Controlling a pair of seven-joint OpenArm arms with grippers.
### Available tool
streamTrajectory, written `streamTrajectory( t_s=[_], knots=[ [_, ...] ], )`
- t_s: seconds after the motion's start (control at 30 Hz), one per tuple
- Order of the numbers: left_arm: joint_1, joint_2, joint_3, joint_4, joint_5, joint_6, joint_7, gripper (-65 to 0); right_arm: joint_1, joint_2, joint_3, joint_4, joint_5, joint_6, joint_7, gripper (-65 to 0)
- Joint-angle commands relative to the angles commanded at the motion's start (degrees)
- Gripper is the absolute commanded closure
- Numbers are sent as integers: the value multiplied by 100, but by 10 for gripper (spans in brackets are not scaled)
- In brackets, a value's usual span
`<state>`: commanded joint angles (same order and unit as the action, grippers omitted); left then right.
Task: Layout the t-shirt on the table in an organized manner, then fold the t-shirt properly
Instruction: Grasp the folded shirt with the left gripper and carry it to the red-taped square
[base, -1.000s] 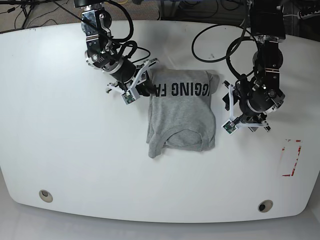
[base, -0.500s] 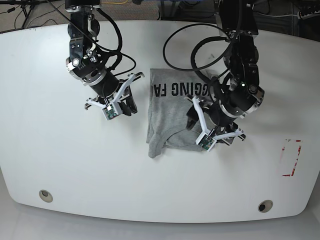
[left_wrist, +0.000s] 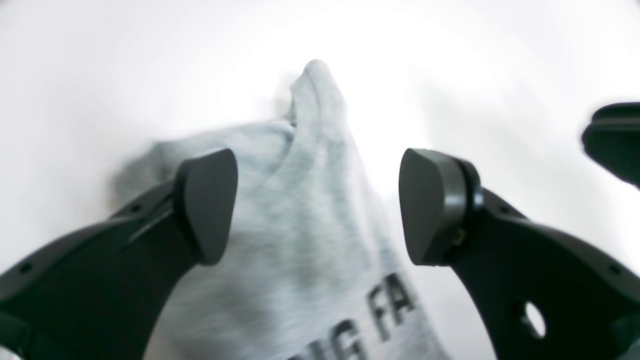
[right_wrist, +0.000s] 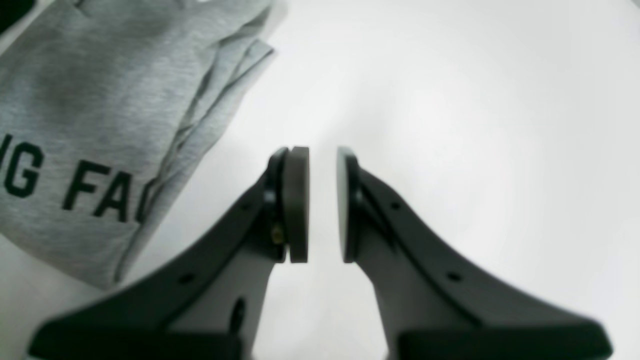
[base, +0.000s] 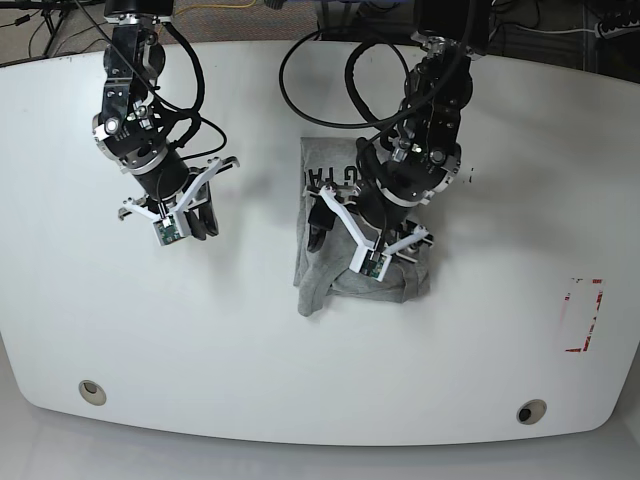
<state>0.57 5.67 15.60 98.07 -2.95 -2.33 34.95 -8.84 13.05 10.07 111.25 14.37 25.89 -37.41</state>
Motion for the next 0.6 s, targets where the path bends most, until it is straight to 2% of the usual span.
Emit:
streamTrajectory(
  t_s=[0.17, 0.23, 0.4, 0.6],
  knots=[
    [97, -26, -18, -721, 62, 642, -642, -476, -18, 0, 9, -9, 0, 9, 0, -87],
    [97, -132, 0, -976, 202, 818, -862, -476, -26, 0, 18, -9, 0, 9, 0, -87],
    [0, -264, 211, -1969, 404, 730, -1064, -478, -26, -9, 18, -9, 0, 18, 0, -87],
    [-264, -642, 211, -2725, 369, 545, -1055, -478, -18, -9, 18, -9, 0, 18, 0, -87]
  ],
)
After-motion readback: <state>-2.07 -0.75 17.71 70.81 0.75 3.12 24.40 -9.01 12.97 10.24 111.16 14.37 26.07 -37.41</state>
